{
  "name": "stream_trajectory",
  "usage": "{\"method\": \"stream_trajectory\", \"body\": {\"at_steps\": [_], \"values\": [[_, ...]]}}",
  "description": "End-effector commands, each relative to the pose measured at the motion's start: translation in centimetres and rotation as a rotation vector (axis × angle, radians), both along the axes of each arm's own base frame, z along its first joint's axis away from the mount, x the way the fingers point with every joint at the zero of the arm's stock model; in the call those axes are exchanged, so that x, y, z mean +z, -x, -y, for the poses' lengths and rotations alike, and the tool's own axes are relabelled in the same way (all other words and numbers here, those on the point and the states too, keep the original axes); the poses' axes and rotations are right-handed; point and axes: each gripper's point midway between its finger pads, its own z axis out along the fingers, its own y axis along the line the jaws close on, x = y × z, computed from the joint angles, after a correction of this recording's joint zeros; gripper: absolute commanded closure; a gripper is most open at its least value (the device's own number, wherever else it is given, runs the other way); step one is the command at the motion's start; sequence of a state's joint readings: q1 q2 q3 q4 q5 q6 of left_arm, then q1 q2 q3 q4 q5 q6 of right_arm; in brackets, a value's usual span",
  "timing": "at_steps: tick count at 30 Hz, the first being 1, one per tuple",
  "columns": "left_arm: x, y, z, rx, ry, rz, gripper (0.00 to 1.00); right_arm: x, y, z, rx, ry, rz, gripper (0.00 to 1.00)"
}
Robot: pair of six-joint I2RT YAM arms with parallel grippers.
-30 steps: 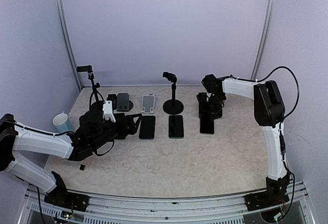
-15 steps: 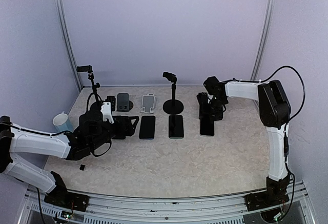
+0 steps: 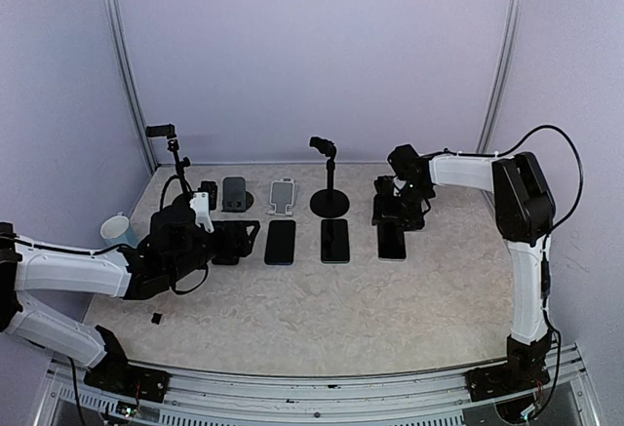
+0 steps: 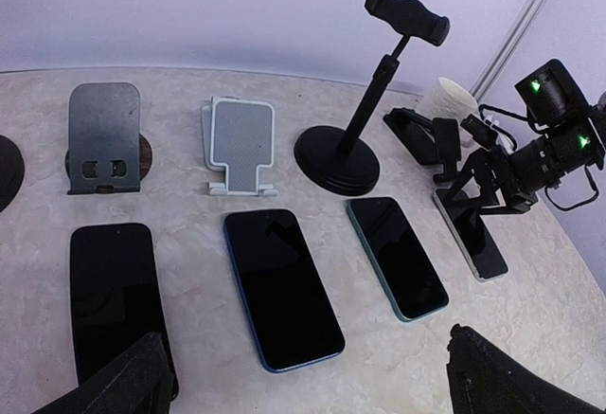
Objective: Remove the phone from the phone stand
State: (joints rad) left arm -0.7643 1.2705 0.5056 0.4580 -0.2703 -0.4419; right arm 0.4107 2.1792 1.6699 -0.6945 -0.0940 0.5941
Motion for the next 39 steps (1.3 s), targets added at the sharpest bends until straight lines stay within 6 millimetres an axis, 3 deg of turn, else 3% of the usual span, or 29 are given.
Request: {"method": "stream_trajectory", "body": {"at_steps": [1,11,17,25,31,39], "values": [[1.7,-0.8,-0.1,0.003,0.014,-0.001,0.01,1.9,0.8,-1.8,0.069,-0.076,0.017,0.04],[2.8,-2.3,-0.9,0.026,-0.019,-0.036,0.01,9.1,1.2,-2.4,0.188,-0.274,0.240,0.00],[4.5,-3.9,-1.8,0.049,-0.047,-0.046,0.01,14.3,1.7,-1.3,0.213,-0.351,0.423,0.00],[7.1,-5.9,-3.0,0.074,-0.087,-0.063,0.01,19.8,3.5,0.8,0.269,-0.300,0.678,0.00],[8.7,-6.7,-4.8,0.067,-0.064,-0.053,0.01,22.3,5.1,3.4,0.250,-0.203,0.821,0.00],[8.5,-6.7,-6.7,0.108,-0.050,-0.053,0.01,21.7,7.7,5.6,0.238,-0.192,0.919,0.00]]}}
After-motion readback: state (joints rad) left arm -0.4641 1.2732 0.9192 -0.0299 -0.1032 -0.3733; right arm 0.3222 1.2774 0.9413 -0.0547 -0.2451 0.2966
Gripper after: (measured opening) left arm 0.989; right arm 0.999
